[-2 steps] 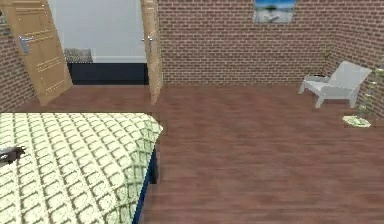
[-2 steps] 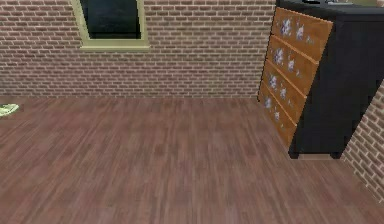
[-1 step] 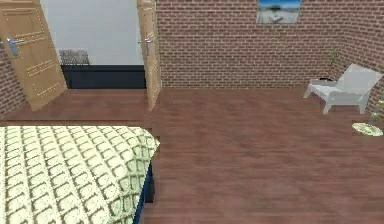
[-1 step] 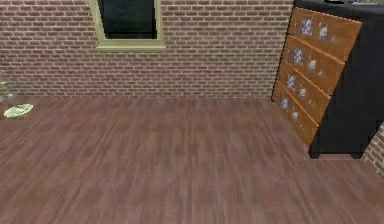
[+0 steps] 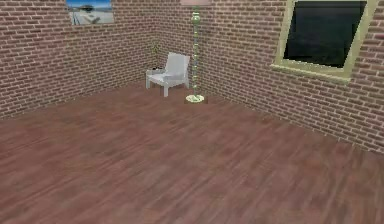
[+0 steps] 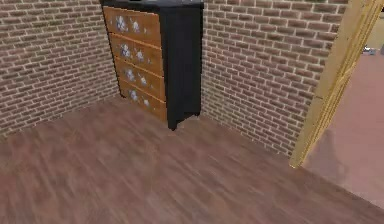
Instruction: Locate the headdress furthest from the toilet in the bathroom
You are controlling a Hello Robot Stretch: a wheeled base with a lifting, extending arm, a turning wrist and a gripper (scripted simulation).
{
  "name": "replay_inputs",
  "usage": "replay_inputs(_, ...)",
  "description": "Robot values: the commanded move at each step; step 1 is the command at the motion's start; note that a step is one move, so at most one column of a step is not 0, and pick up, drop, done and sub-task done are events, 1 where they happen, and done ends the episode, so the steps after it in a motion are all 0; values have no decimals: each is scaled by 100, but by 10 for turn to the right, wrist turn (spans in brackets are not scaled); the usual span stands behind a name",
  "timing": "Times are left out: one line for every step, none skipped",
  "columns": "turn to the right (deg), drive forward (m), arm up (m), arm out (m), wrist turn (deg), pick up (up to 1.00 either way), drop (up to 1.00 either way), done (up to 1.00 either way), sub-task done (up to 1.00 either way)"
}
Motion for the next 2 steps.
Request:
replay_inputs(390,0,0,0,0,0,0,0,0)
replay_inputs(0,35,0,0,0,0,0,0,0)
